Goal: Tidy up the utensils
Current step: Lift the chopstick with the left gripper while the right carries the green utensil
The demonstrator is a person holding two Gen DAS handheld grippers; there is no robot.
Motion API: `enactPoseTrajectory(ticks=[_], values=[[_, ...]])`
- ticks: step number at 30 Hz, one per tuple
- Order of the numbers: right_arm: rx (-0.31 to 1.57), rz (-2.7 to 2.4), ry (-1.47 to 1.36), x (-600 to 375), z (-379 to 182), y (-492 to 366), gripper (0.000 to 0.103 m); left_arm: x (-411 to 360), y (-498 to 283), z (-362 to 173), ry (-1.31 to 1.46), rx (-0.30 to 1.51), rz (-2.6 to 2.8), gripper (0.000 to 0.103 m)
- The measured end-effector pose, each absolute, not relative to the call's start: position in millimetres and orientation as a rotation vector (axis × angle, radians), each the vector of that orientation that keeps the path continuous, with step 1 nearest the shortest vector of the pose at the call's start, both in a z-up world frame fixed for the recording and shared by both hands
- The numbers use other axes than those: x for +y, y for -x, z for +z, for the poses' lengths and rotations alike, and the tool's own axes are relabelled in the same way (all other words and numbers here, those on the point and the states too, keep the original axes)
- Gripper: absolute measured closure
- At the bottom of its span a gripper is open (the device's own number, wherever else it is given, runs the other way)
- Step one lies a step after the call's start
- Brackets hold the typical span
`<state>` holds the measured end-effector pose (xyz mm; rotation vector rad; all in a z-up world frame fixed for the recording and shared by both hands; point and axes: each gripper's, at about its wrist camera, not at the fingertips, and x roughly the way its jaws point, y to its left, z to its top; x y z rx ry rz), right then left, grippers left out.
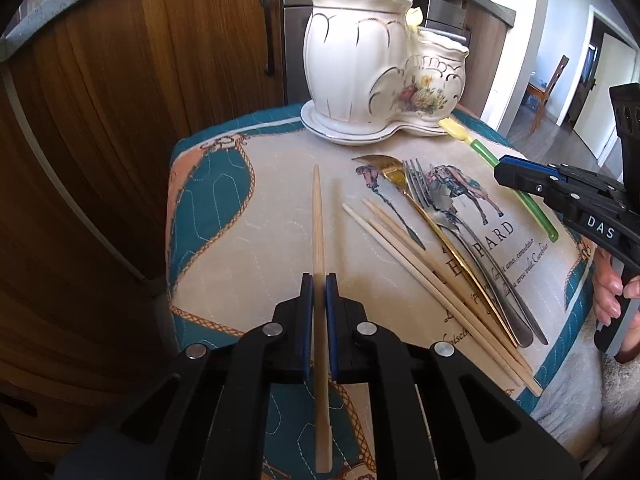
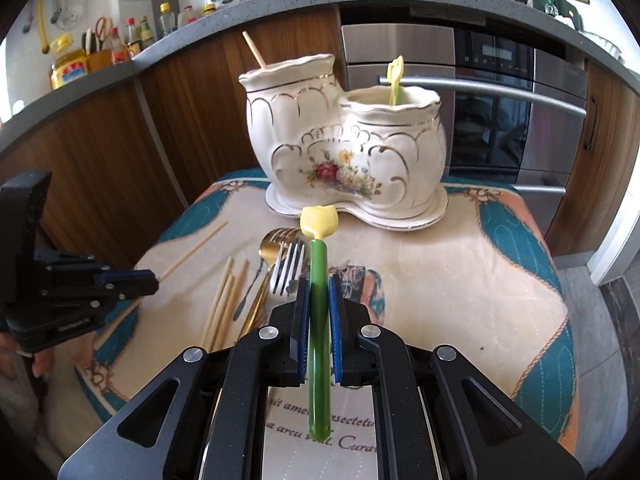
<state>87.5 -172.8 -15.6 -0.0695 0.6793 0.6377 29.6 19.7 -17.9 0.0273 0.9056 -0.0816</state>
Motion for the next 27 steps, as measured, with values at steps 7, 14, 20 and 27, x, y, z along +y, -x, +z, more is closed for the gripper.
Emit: enactPoseTrajectory(ticks=[7,14,20,27], values=[[0.552,0.647,-0.024,-189,6,-77,0.093,17,-17,19,0.023,0.736,-0.146,0.097],[0.380,0.624,-0.175,-207,46,-89,0.093,9,-21,68,0.027,0.491,-0.175,0.097],[0.270,0.609,-0.214,-197,79,-117,0.093,7,-46,98,0.075,0.343,-0.189,0.097],[0.246,0.638,-0.312,-188,83,-165,0.093,16,-95,116,0.158,0.255,-0.214,0.097]])
